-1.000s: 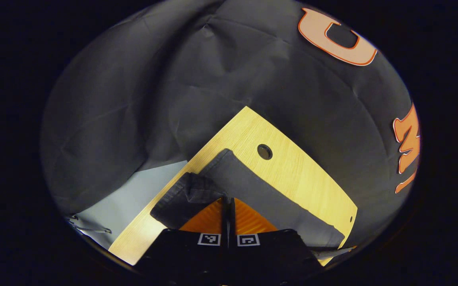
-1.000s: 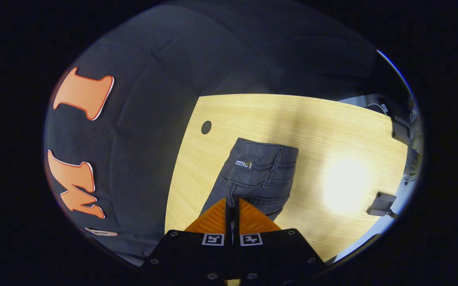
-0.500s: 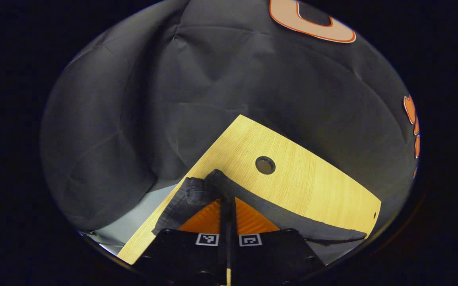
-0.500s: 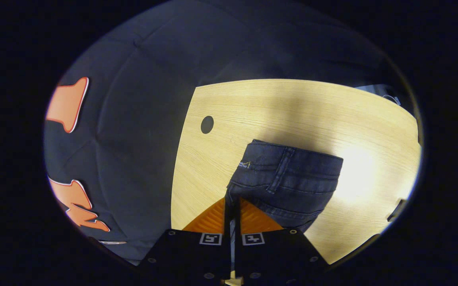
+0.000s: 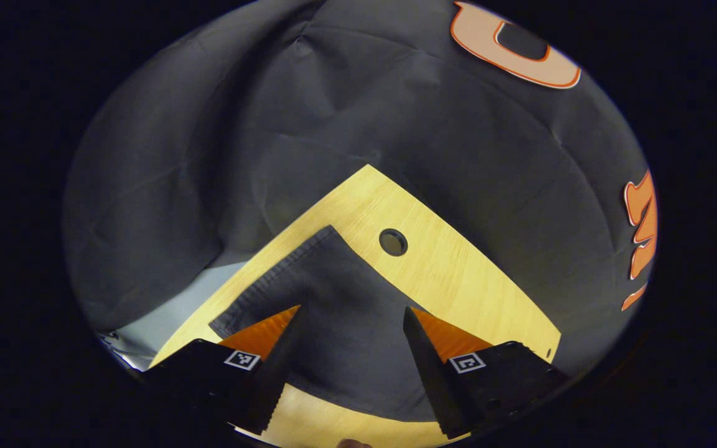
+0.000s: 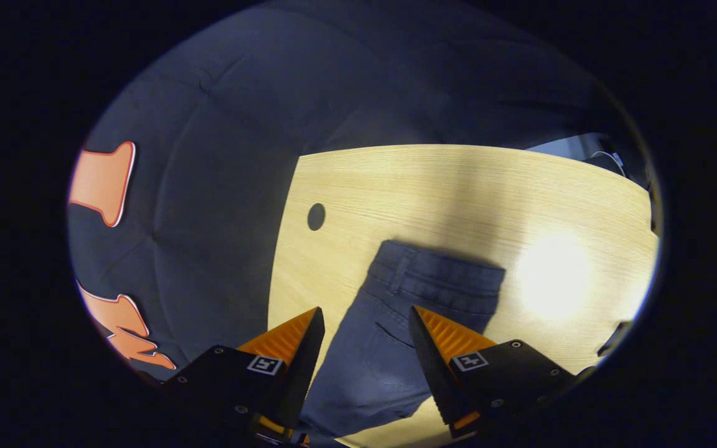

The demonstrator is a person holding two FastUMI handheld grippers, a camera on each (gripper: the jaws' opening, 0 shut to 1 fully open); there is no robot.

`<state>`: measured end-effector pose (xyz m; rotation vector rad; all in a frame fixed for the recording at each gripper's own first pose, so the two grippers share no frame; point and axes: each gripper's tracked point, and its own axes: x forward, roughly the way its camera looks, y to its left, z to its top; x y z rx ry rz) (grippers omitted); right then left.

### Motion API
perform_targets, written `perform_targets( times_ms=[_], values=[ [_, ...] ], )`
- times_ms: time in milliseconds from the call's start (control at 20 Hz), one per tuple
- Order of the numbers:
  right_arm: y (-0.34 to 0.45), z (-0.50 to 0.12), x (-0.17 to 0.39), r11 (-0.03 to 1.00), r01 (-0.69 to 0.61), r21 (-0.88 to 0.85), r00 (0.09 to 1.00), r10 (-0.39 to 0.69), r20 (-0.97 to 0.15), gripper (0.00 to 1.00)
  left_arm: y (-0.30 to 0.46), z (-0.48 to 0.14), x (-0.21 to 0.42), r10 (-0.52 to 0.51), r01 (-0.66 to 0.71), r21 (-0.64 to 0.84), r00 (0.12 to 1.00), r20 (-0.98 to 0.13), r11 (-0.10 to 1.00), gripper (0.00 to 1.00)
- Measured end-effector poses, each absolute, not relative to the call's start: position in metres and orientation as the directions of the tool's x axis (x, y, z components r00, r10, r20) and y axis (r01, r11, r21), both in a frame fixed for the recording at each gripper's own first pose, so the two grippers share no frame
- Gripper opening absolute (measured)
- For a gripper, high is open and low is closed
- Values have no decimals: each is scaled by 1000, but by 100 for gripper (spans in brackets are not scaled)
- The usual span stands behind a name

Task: Grasp the waist and the cuffs of the jeans and fold them to make the two legs overlap; first hold the waist and fold one-third of the jeans toward the cuffs, then hold the cuffs and fold the remaining one-third in the same direction to finish folding.

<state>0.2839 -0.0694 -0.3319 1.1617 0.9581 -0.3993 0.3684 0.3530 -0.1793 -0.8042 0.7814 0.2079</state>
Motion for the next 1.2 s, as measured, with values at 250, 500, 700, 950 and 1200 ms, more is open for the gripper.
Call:
perform_targets(
  times_ms=[250, 500, 700, 950, 1200],
  values=[
    [-82, -356, 253, 376, 751, 543, 517, 176, -838, 96, 329, -198, 360, -174, -509, -595, 651, -739, 622, 95],
    [-86, -384, 231, 378, 799, 469, 440, 166, -883, 98, 300, -196, 354, -275, -483, -671, 656, -703, 563, 96],
    [-88, -407, 238, 376, 815, 441, 413, 156, -897, 98, 302, -191, 347, -264, -484, -660, 654, -709, 574, 96],
    [-86, -417, 245, 375, 824, 424, 405, 132, -905, 84, 304, -190, 334, -258, -508, -668, 656, -709, 545, 96],
    [-79, -422, 248, 346, 796, 496, 474, 151, -867, 46, 275, -189, 326, -345, -475, -726, 659, -668, 498, 92]
  ],
)
